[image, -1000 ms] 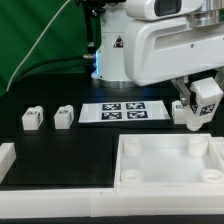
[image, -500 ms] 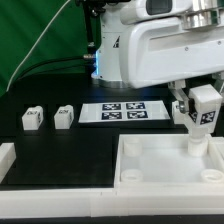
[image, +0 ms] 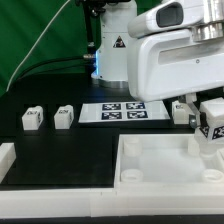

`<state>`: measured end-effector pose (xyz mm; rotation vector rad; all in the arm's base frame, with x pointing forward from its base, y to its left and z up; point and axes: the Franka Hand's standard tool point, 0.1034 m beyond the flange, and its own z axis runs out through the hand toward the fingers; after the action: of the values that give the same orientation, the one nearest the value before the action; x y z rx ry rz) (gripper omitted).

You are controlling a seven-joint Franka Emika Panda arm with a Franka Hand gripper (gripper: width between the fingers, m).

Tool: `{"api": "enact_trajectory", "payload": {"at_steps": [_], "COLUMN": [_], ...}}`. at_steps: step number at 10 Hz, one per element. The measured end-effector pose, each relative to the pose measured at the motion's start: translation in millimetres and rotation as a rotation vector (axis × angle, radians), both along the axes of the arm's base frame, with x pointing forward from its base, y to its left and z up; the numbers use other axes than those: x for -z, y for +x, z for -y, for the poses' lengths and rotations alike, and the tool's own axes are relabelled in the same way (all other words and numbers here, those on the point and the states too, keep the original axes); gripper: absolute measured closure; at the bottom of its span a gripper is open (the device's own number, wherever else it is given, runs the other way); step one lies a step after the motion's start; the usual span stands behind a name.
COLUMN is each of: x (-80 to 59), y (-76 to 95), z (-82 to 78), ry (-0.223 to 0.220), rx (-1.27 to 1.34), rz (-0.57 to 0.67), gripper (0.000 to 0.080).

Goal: Assemble one leg

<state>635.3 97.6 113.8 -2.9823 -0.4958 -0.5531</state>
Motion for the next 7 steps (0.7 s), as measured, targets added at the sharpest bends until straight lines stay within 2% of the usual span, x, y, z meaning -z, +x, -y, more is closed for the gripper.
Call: {"api": "enact_trajectory", "payload": {"at_steps": [1, 2, 4, 7], "x": [4.1, 2.2, 3.2, 16.9], "y": [-5.7, -3.5, -2.0, -11.5], "z": [-1.2, -1.4, 2.6, -1.7], "ry": [-0.002, -0.001, -0.002, -0.003], "rx": [-0.005, -0.005, 0.001, -0.004], "rz": [-0.031, -0.027, 0.032, 0.016], "gripper": [0.0506, 0.0506, 0.0506, 0.0506]}}
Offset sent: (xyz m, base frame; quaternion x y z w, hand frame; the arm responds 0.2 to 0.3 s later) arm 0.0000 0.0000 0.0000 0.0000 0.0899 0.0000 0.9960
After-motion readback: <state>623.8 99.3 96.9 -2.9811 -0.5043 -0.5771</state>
